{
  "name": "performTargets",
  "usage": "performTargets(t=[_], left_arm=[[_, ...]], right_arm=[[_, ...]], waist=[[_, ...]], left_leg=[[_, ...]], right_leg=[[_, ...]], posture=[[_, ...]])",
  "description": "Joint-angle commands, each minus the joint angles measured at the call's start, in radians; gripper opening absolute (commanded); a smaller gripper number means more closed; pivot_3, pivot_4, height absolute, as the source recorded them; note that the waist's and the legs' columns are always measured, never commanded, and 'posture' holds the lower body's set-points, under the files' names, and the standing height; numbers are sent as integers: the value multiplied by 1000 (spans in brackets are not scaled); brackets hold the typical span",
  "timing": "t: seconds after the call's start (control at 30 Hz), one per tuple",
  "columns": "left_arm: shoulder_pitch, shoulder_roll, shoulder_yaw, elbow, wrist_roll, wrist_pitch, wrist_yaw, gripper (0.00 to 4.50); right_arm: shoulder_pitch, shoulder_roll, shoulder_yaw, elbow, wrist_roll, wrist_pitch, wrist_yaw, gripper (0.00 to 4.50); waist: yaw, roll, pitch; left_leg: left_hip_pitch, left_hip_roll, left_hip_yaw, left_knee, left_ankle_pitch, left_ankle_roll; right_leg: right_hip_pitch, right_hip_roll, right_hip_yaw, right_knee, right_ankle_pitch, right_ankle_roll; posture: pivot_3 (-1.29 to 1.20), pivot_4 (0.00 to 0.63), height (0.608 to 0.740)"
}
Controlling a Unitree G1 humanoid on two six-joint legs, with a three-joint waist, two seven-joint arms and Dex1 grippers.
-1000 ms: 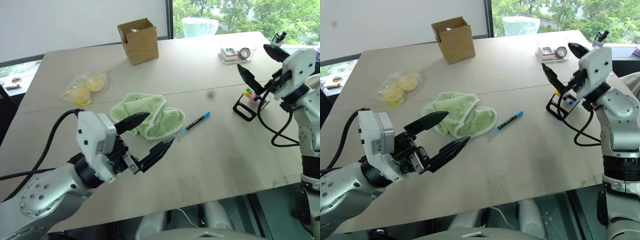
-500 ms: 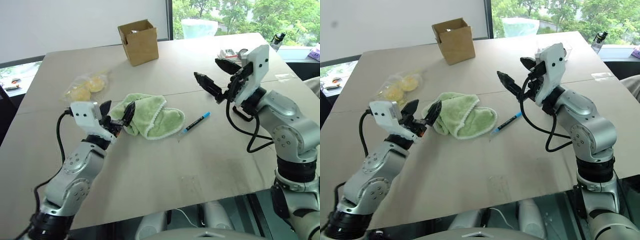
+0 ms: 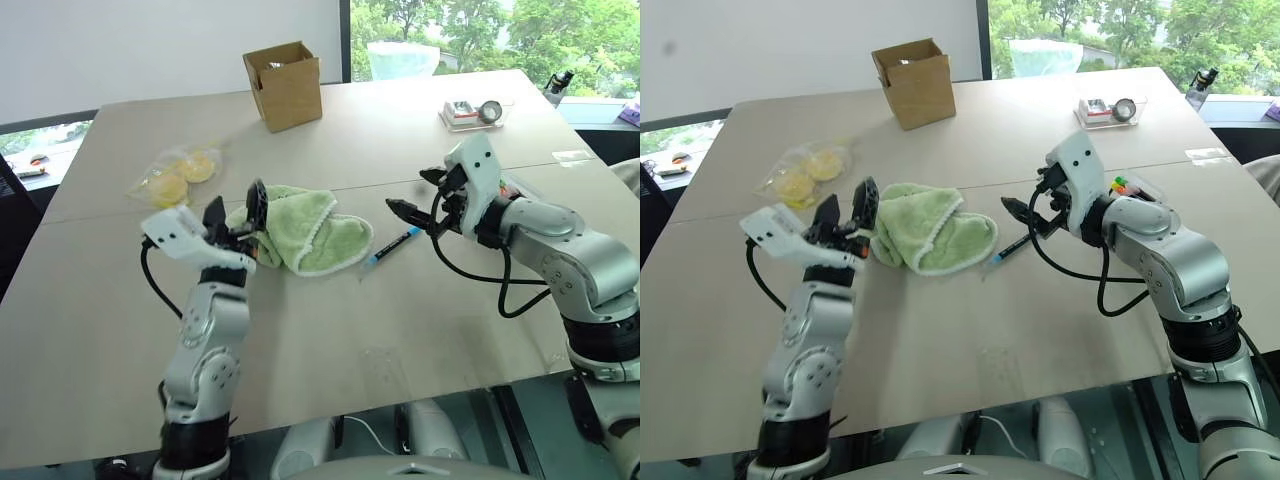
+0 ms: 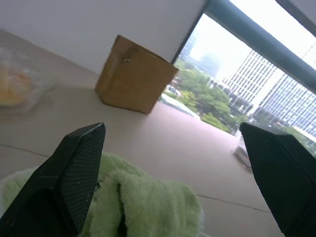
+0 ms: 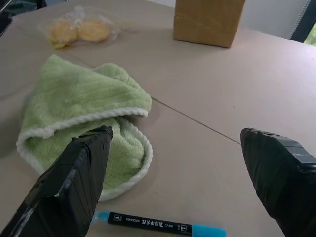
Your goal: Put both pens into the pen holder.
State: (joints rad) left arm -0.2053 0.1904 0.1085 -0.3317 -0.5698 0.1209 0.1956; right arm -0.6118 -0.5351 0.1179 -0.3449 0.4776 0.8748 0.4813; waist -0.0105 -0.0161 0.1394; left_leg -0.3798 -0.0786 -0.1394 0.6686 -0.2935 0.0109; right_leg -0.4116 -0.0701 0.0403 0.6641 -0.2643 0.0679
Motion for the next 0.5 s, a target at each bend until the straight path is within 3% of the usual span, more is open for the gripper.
performTargets(t=[0.03, 0.1, 0.17, 0.23, 0.3, 0.5], left_arm=[[-117, -3, 10, 55, 127, -20, 27, 4500], [-143, 30, -11, 57, 90, 30, -83, 4500], [-84, 132, -75, -27, -38, 155, -317, 4500], [-1, 229, -88, -113, -126, 246, -453, 4500], [66, 306, -56, -183, -235, 325, -542, 4500], [101, 451, 1, -242, -306, 416, -682, 4500]], right_arm=[[3, -38, 70, 27, -78, -89, 71, 4422], [3, -93, 157, 66, -161, -176, 147, 4422], [-17, -156, 249, 133, -242, -275, 263, 4422], [-53, -181, 296, 198, -285, -359, 355, 4422], [-95, -184, 331, 283, -328, -429, 428, 4422], [-221, -115, 381, 570, -446, -654, 558, 4422]], waist=[[-1, -1, -1], [-4, -1, -1], [-8, -1, -1], [-23, -1, 0], [-36, -1, 1], [-27, 0, 2]], left_leg=[[0, 0, 0, 0, 0, 0], [0, -3, 0, 0, -1, 1], [-1, -4, 1, 0, -1, 1], [-1, -3, 1, 0, -1, 1], [-1, -3, 1, -1, -1, 1], [2, -2, -3, -2, -1, 1]], right_leg=[[0, 0, 0, -1, 0, 0], [-1, -1, 1, -1, 0, 1], [-2, -1, 0, -2, 0, 1], [-3, -2, 1, -2, 0, 1], [-4, -2, 2, -3, 0, 1], [-2, -1, 0, -1, 2, -1]], posture=[[0, 150, 740], [0, 150, 740], [0, 150, 740], [0, 150, 740], [0, 150, 740], [0, 150, 740]])
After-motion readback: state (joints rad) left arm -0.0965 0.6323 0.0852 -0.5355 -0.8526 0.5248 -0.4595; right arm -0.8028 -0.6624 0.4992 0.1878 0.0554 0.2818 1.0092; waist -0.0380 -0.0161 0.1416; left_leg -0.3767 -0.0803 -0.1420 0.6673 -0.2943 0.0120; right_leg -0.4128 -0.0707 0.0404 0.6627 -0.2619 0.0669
